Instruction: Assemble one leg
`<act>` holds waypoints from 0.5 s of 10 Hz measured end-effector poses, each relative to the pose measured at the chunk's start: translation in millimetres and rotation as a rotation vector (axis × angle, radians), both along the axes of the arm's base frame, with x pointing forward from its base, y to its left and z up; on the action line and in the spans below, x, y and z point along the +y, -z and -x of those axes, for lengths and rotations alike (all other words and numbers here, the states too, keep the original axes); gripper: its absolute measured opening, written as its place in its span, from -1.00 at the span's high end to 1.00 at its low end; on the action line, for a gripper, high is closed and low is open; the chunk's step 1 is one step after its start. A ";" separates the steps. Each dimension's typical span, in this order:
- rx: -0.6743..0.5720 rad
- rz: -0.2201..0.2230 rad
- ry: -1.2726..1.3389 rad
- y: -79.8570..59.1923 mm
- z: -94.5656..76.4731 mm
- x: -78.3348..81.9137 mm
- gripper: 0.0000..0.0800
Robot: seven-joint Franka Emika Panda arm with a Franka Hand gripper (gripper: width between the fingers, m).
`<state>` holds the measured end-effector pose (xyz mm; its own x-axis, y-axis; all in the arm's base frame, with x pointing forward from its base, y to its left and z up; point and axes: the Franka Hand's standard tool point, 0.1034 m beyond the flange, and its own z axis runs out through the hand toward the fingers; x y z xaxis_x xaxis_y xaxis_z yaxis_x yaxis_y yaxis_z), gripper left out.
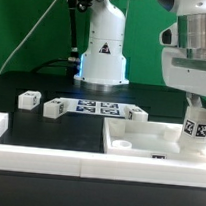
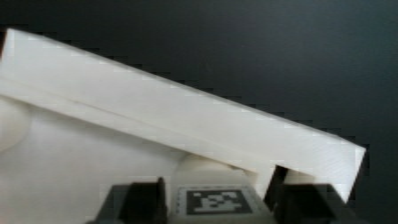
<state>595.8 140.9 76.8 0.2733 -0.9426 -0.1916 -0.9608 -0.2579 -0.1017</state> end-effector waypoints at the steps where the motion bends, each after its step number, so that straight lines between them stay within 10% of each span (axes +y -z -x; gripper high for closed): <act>1: 0.002 -0.004 0.010 0.0 0.2 1.1 0.24; 5: -0.048 0.012 -0.223 2.6 1.7 -5.2 -0.54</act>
Offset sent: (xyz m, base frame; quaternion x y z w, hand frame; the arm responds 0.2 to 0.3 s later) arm -0.0073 -0.0094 -0.0036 0.0176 0.0023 -0.0690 0.9975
